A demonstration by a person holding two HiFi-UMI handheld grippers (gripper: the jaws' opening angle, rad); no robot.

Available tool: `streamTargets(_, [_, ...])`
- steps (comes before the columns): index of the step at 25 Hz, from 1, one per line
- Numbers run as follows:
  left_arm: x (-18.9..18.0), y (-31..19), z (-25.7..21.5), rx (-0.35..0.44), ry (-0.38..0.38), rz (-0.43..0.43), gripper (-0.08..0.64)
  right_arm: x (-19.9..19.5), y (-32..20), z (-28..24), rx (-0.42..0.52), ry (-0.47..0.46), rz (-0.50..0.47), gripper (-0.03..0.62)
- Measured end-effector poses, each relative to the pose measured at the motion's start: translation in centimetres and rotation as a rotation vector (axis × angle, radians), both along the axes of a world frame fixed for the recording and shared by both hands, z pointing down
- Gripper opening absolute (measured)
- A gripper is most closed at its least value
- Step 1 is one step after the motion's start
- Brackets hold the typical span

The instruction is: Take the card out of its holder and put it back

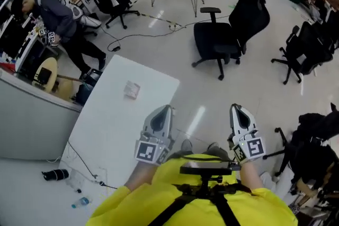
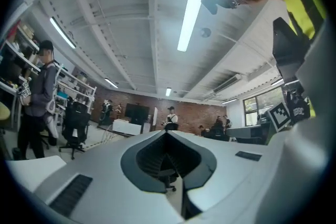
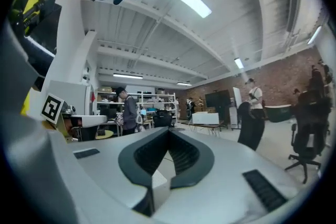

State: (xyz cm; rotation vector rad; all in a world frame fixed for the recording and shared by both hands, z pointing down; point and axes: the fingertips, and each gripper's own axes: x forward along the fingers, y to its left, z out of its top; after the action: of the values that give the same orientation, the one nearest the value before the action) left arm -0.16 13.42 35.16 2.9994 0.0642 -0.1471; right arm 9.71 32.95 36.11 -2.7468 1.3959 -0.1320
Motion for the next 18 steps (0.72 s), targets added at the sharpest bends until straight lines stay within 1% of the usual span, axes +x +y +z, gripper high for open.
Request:
streamTargets(1, [-0.1, -1.4, 0.6, -0.008, -0.026, -0.045, 0.0, 1.0, -2.2, 0.4, -0.007, -0.007, -0.054, 0.005])
streamTargets(3, [-0.5, -5.0, 1.6, -0.04, -0.082, -0.162, 0.0, 2.7, -7.1, 1.0, -0.014, -0.037, -0.173, 0.005])
streamTargets(5, [-1.6, -8.5, 2.1, -0.058, -0.108, -0.283, 0.0, 3.7, -12.1, 1.2, -0.016, -0.056, -0.295, 0.005])
streamTargets(8, [-2.6, -12.5, 2.4, -0.041, -0.13, -0.432, 0.0, 5.1, -19.5, 1.3, -0.015, -0.071, -0.476, 0.005])
streamTargets(11, [-2.5, -16.1, 2.8, -0.016, -0.157, -0.56, 0.0, 6.5, -26.1, 2.1, -0.02, -0.066, -0.664, 0.005])
streamTargets(13, [-2.9, -17.7, 2.9, -0.013, -0.157, -0.649, 0.0, 6.7, -29.9, 2.4, -0.026, -0.056, -0.797, 0.005])
streamTargets(16, [-4.2, -19.5, 3.8, -0.036, -0.133, -0.785, 0.0, 5.7, -34.8, 2.2, -0.01, -0.026, -1.001, 0.006])
streamTargets(18, [-4.7, -20.9, 5.5, -0.024, -0.165, -0.846, 0.0, 5.4, -37.4, 2.5, 0.01, -0.025, -1.096, 0.006])
